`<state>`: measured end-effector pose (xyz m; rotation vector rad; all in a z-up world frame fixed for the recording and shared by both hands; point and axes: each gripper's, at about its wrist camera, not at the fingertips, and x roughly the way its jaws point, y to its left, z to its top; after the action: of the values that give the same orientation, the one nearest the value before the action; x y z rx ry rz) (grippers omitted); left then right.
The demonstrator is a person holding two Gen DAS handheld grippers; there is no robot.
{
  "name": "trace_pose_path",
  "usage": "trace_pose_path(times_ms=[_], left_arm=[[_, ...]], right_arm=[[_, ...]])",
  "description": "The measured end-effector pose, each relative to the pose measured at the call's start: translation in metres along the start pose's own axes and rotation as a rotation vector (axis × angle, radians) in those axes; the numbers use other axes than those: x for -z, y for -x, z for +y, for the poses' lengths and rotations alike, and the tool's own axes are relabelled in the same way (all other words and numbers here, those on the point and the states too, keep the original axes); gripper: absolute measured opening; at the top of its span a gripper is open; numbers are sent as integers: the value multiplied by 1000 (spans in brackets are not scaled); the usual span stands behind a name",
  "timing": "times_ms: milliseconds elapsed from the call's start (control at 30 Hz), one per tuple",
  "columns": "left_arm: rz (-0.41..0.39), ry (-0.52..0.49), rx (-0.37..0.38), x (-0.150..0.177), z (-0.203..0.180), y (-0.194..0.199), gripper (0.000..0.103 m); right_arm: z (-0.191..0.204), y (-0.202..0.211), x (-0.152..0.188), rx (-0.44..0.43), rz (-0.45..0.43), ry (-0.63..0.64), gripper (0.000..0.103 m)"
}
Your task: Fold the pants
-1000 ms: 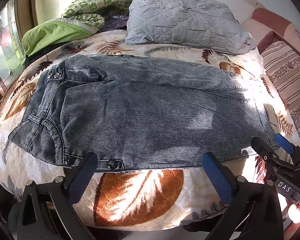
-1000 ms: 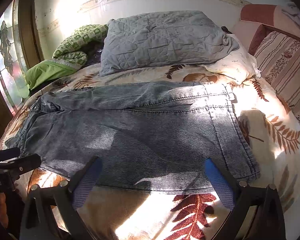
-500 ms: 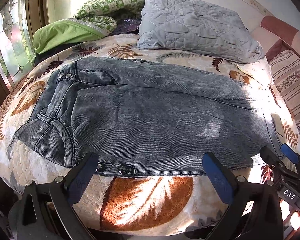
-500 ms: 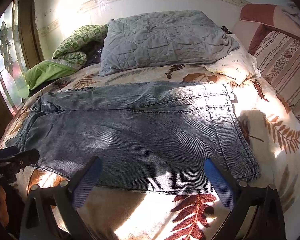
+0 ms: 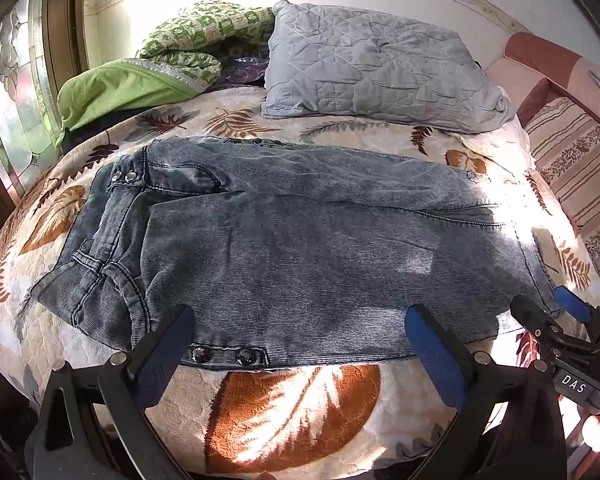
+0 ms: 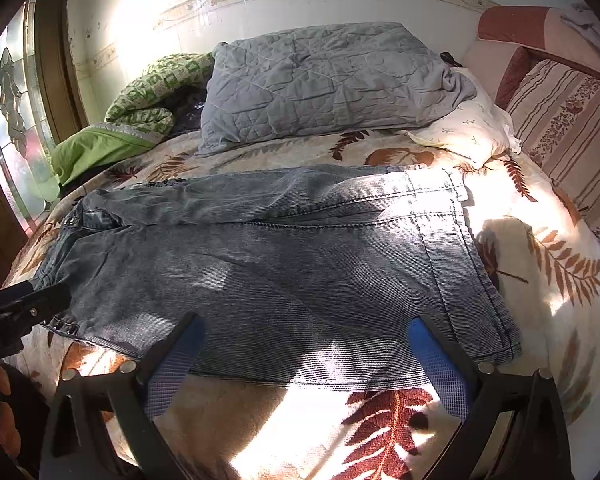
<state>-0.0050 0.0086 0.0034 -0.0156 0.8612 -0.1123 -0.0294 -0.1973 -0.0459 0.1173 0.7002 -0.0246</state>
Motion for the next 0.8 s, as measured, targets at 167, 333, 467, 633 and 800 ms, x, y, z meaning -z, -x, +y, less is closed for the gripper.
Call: trace_pose_path(times_ms=[167, 333, 467, 633, 800], left_arm=[[1, 6, 38, 0, 0, 0, 103], [-7, -22, 22, 2, -4, 1, 103], [-15, -24, 16, 2, -5, 2, 103], [-20, 22, 68, 0, 4, 3, 103], [-35, 38, 77, 2, 5, 4, 103]], right_arm=[[0, 1, 0, -2, -4, -2, 103], [-2, 1, -1, -3, -6, -7, 103], [-2, 1, -1, -3, -6, -7, 103], [-3, 1, -2, -3, -11, -11, 103], [-3, 2, -2, -4, -14, -9, 103]])
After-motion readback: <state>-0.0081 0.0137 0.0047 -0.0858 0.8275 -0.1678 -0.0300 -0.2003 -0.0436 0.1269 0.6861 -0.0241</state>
